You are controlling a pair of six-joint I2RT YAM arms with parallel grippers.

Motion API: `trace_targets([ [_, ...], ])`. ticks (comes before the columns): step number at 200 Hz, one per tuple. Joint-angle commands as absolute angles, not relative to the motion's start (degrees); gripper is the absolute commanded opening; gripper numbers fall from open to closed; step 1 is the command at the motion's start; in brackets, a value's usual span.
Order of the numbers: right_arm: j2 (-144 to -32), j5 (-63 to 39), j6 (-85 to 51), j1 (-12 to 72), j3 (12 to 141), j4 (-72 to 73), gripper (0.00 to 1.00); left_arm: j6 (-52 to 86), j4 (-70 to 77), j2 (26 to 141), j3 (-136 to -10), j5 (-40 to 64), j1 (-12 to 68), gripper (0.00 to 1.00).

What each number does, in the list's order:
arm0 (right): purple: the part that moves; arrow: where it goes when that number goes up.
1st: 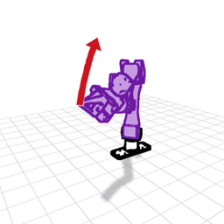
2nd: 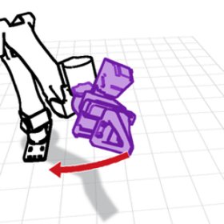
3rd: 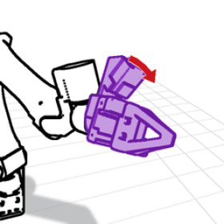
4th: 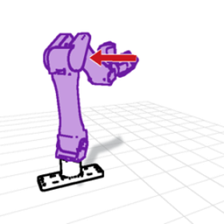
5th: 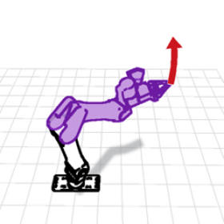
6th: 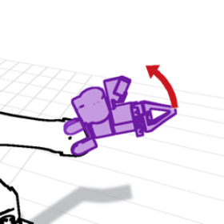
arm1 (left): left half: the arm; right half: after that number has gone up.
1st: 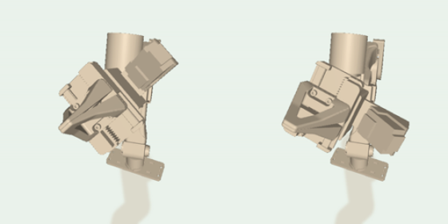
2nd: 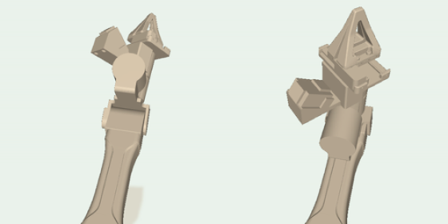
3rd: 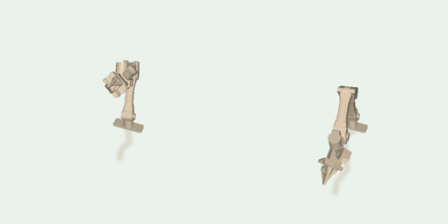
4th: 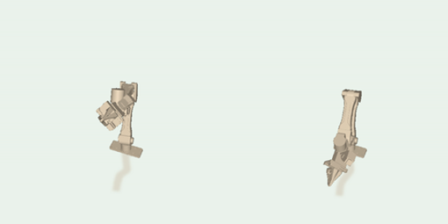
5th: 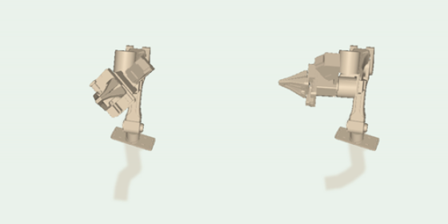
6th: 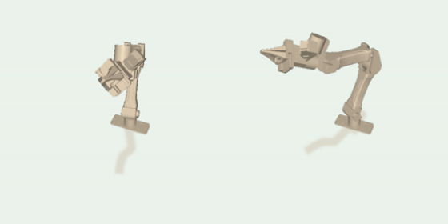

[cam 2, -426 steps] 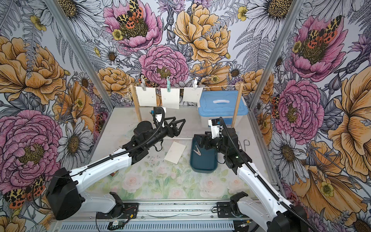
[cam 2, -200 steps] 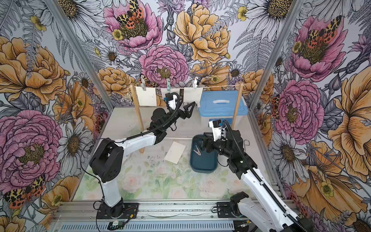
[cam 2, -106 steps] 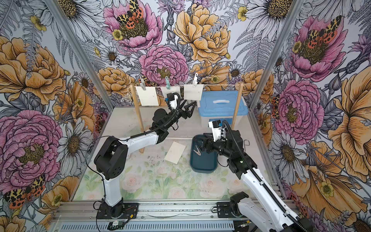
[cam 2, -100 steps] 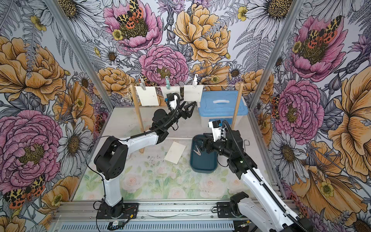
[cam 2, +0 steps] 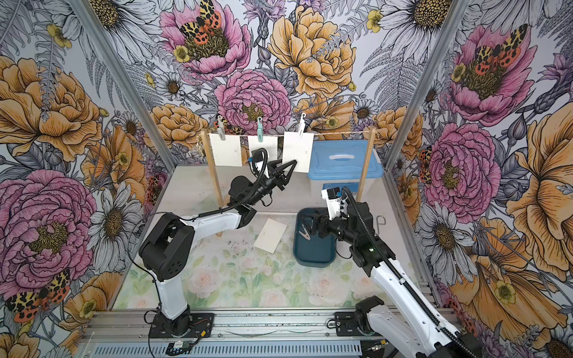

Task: Remove the postcards from the strings
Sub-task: Pinch the postcard on the clothesline, then remove the clamp from the clothesline.

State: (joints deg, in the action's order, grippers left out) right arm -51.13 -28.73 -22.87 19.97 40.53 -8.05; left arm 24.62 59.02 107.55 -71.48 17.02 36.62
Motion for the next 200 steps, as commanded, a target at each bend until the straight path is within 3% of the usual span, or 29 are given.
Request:
trace_targets([
  [1,-50.58,-27.77,-22.32,20.46,40.74,-7.55,0.76,25.58,61.16,104.93,-70.04,19.82,37.09,0.31],
  [44,-50.49,-27.97,-22.01,20.35,43.92,-8.30,0.75,27.19,61.81,102.48,-67.51,20.77,36.98,0.28],
  [142,-57.89,-31.33,-21.12,16.68,61.31,-11.95,0.72,31.32,59.52,103.53,-68.08,23.32,35.98,0.00],
  [200,-66.74,-39.23,-21.53,10.61,75.27,-12.08,0.68,33.94,55.84,103.79,-71.20,24.86,34.50,0.00],
])
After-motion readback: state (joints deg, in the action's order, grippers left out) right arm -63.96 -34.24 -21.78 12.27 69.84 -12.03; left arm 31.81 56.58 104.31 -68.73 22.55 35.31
